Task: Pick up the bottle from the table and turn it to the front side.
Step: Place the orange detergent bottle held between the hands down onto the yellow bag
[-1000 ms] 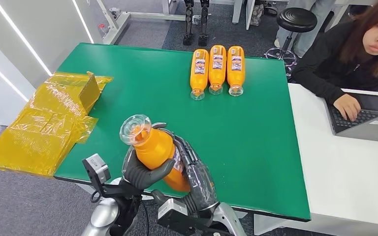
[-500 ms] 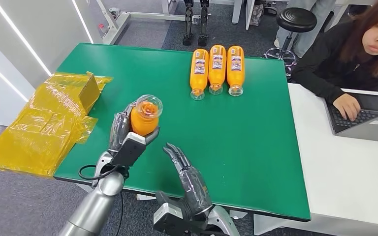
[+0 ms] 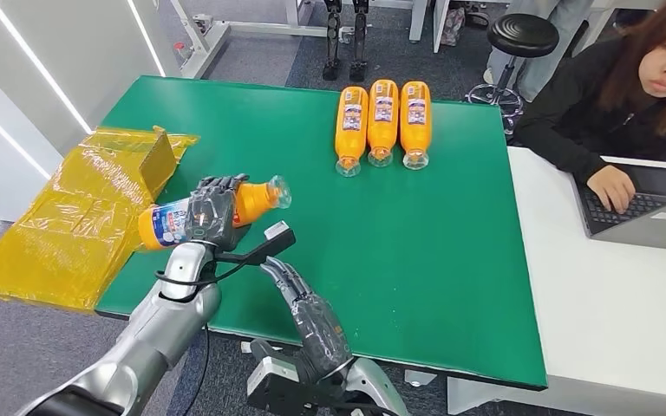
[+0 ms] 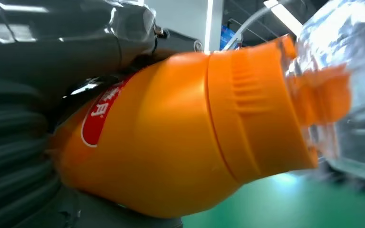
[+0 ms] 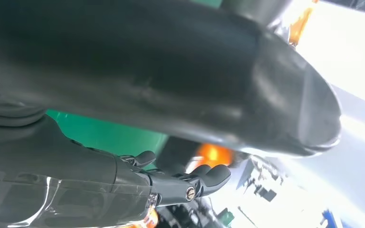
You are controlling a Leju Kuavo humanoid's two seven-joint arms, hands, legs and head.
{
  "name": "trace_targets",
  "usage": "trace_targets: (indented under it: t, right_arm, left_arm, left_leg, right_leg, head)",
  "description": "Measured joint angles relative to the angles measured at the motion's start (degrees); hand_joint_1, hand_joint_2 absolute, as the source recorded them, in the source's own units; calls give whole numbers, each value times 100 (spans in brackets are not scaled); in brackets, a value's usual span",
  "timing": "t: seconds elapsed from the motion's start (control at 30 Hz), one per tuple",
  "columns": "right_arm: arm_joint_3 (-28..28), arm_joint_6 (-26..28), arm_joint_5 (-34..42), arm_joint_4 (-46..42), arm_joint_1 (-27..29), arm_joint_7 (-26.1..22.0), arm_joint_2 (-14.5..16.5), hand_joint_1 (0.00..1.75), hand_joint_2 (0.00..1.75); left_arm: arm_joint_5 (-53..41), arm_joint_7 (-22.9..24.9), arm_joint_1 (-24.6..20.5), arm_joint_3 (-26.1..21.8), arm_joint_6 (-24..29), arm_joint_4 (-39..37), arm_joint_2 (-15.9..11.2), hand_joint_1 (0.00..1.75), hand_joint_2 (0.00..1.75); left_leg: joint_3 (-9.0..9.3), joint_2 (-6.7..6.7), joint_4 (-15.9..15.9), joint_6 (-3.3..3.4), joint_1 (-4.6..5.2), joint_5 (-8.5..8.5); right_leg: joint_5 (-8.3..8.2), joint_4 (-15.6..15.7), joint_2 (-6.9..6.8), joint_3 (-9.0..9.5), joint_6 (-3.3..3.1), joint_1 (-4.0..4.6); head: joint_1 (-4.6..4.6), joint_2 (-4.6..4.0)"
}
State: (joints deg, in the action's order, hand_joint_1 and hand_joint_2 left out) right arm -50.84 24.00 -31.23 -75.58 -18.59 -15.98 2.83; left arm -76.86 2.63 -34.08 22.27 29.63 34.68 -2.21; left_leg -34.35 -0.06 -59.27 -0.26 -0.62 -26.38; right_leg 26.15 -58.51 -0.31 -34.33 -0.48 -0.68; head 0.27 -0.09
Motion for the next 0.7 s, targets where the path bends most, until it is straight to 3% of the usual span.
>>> trace_targets:
  t: [0.1, 0.27, 0.57, 0.6, 0.63, 0.7]
  right_arm:
    - [-40, -21, 68, 61, -3, -7, 30, 0, 0]
    - [-55, -76, 154, 109, 60, 17, 31, 0, 0]
    - [-51, -79, 233, 109, 182, 55, -1, 0, 0]
    - [-48, -74, 234, 109, 204, 66, -17, 0, 0]
    - [-44, -67, 235, 109, 230, 75, -38, 0, 0]
    - [-29, -47, 239, 110, 291, 93, -89, 0, 0]
  left_arm:
    - [-743, 504, -384, 340, -532, -588, -79, 175, 175]
    - [-1217, 772, -793, 685, -1241, -1163, -212, 175, 175]
    - [-1279, 827, -1139, 804, -1571, -1588, -463, 147, 175]
    - [-1269, 844, -1158, 811, -1594, -1620, -510, 134, 175]
    - [-1241, 876, -1175, 817, -1626, -1652, -564, 110, 175]
    - [-1156, 974, -1198, 820, -1707, -1722, -688, 46, 175]
  left_leg:
    - [0, 4, 0, -1, 0, 0]
    - [-1, 7, 0, -1, 0, 0]
    - [-3, 13, 1, -4, -1, 2]
    - [-3, 18, 2, -4, -1, 2]
    - [-2, 23, 2, -4, -1, 2]
    - [-3, 32, 1, -4, -1, 1]
  right_leg:
    - [-3, -1, 6, -2, -4, 0]
    - [-3, -1, 10, -6, -5, 0]
    - [-4, -4, 16, -12, -7, 1]
    - [-5, -5, 21, -13, -8, 1]
    - [-6, -5, 27, -15, -10, 1]
    - [-8, -4, 36, -19, -13, 1]
  head:
    - [-1, 0]
    - [-1, 0]
    - [0, 0]
    - [0, 0]
    - [0, 0]
    - [-1, 0]
